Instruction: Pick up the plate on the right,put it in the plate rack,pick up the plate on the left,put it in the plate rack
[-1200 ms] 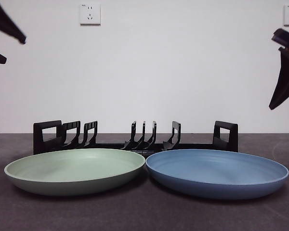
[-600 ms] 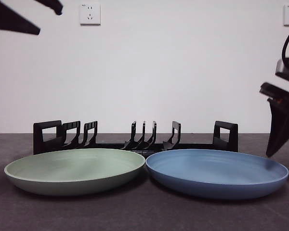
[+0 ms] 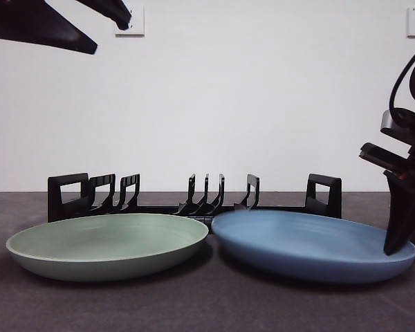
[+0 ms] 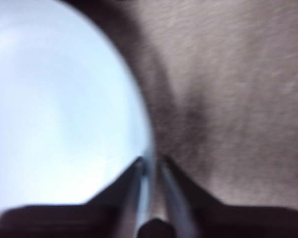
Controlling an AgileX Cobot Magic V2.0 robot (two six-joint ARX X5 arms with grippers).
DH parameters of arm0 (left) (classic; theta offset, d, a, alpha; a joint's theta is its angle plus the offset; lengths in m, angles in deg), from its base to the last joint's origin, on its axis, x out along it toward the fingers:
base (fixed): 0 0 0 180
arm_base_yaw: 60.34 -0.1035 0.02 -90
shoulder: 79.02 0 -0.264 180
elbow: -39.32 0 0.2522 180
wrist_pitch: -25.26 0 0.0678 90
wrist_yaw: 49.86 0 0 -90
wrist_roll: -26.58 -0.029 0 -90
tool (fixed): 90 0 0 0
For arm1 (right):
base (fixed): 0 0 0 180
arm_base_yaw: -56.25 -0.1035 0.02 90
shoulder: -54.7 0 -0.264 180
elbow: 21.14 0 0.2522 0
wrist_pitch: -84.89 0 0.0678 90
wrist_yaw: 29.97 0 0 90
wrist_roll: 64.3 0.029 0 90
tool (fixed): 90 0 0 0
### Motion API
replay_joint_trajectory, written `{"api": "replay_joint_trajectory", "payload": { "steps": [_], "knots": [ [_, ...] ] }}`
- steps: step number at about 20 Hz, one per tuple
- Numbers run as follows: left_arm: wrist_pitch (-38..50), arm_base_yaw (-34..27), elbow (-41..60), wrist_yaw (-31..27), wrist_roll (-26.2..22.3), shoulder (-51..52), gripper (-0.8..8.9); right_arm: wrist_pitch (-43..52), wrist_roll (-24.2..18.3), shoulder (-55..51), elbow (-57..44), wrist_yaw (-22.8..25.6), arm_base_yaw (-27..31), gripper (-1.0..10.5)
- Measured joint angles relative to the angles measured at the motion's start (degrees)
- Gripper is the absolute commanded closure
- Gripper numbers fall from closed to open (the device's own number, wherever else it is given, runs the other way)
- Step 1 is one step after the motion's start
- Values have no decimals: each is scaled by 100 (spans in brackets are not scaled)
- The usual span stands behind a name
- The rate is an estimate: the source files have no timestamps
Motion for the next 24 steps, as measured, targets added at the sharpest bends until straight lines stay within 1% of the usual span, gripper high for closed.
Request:
{"api": "replay_joint_trajectory", "payload": {
  "steps": [3, 6, 9, 11, 13, 15, 17, 20, 22, 24],
  "knots": [
    [0, 221, 0, -2, -79, -109, 455, -4, 37, -35, 28, -15, 0, 963],
    [0, 632, 0, -9, -393, -229, 455, -166, 181, -251, 28, 28, 0, 963],
    [0, 1176, 0, -39, -767, -345, 460, -382, 232, -726, 26, 68, 0, 963],
    [0, 1569, 0, -280, -1113, -402, 468, -420, 313, -1119, 26, 68, 2, 963],
    [0, 1978, 0, -706, -1563, -490, 468, -470, 450, -1502, 28, 37, 0, 963],
    [9, 2361, 0, -1231, -2070, -610, 468, -905, 505, -1707, 140, 33, 0, 963],
    [33, 2669, 0, -1637, -2562, -793, 468, -1460, 514, -1716, 404, 33, 0, 963],
    [118, 2988, 0, -1967, -3176, -1073, 468, -1954, 450, -1718, 765, 33, -11, 963],
    [264, 3082, 0, -2079, -3451, -1270, 468, -2105, 433, -1718, 881, 22, -103, 963],
    [470, 3143, 0, -2098, -3652, -1449, 469, -2173, 426, -1718, 896, -164, -238, 963]
  ]
}}
